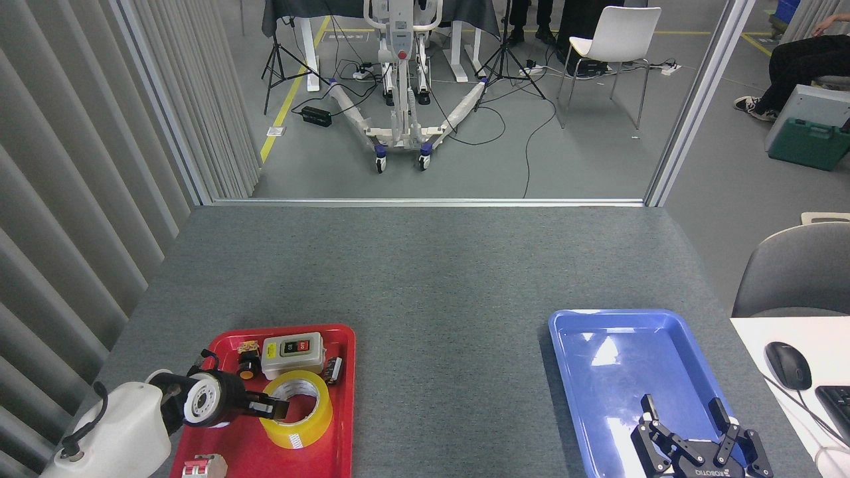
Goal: Place and move tape with both arms
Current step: 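Grasp the yellow tape roll with the left hand and lift it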
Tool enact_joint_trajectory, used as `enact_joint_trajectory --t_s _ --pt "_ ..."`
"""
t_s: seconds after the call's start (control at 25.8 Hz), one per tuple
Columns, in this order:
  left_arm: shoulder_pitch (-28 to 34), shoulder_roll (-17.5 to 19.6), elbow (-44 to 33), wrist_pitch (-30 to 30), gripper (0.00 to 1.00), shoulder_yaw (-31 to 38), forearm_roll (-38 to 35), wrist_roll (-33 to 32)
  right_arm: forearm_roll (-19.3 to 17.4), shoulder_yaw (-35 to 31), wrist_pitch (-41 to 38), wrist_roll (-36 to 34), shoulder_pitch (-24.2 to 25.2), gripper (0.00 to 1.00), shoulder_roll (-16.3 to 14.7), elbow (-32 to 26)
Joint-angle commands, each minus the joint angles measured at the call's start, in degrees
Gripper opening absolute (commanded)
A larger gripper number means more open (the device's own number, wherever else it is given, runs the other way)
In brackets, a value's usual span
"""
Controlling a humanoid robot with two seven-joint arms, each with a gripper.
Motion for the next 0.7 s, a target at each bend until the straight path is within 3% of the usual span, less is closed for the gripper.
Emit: enact_joint_trajectory --t_s 0.0,0.19,0.27,0.39,0.66 --pt "-1.3 -0.1 1.5 -0.9 0.62 -1.7 0.0 -0.4 0.0 0.1 0.0 0.1 0.0 0.99 -0.1 0.0" --pt "-1.4 -0.1 1.6 -1.7 0.47 -1.8 0.0 -3.8 0.0 0.3 -0.1 0.1 0.0 1.0 -0.1 0.0" --pt "-1.7 -0.2 2.7 -4.9 0.34 -1.7 0.1 -3.9 0.0 0.3 -0.1 0.1 0.1 1.0 -0.1 -0.1" --pt "-1.8 -0.2 4.1 -12.7 0.0 -1.1 0.1 -4.0 0.1 0.3 -0.4 0.1 0.1 1.0 0.1 -0.3" --pt "-1.6 -0.2 2.8 -15.0 0.0 3.2 0.2 -3.9 0.2 0.3 -1.7 0.2 0.0 0.99 0.2 -0.5"
